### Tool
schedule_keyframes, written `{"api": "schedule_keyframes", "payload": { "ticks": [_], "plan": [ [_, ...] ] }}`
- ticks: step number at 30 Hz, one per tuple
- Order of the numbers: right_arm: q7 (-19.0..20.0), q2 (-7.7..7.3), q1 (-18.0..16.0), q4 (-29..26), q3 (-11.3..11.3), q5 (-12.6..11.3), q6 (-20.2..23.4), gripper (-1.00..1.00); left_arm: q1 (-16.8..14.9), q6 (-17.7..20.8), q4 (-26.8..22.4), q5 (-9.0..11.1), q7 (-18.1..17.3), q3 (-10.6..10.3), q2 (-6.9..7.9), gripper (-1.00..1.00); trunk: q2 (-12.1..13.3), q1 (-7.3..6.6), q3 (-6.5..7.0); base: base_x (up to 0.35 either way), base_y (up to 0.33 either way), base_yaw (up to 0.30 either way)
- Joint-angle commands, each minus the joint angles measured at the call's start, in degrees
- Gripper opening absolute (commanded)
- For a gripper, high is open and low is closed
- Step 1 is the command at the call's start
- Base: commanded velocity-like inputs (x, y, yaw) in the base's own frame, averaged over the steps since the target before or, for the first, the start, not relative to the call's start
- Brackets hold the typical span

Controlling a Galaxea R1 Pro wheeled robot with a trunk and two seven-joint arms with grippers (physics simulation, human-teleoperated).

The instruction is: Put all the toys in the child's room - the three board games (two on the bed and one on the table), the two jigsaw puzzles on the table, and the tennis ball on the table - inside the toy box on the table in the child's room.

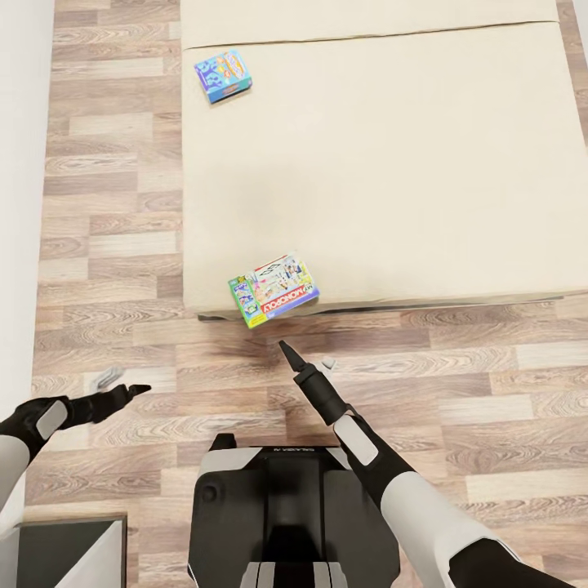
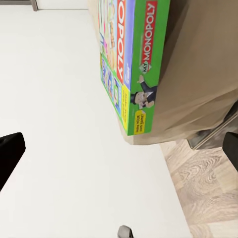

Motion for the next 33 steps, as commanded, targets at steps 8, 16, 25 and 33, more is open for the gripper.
{"api": "schedule_keyframes", "payload": {
  "ticks": [8, 16, 25, 33],
  "plan": [
    [0.1, 0.0, 0.0, 0.1, 0.3, -0.2, -0.6, 1.0, 0.6, 0.5, 0.0, 0.6, -2.4, 0.0, 0.28, 1.0, 0.0, 0.01, -0.02, 0.032, 0.047, 0.0],
    [0.1, 0.0, -0.1, 0.1, 0.3, -0.2, -0.6, 1.0, 0.6, 0.5, 0.1, 0.7, -2.6, 0.1, 0.13, 1.0, 0.0, 0.01, -0.02, 0.032, 0.046, 0.0],
    [0.1, 0.0, 0.0, 0.1, 0.3, -0.2, -0.6, 1.0, 0.6, 0.4, 0.0, 0.7, -2.5, 0.1, 0.05, 1.0, 0.0, 0.01, -0.02, 0.036, 0.071, 0.0],
    [0.1, 0.0, -0.1, 0.1, 0.3, -0.2, -0.6, 1.0, 0.7, 0.3, 0.1, 0.8, -2.4, 0.1, -0.24, 1.0, 0.0, 0.01, -0.02, 0.027, 0.051, 0.0]
  ]
}}
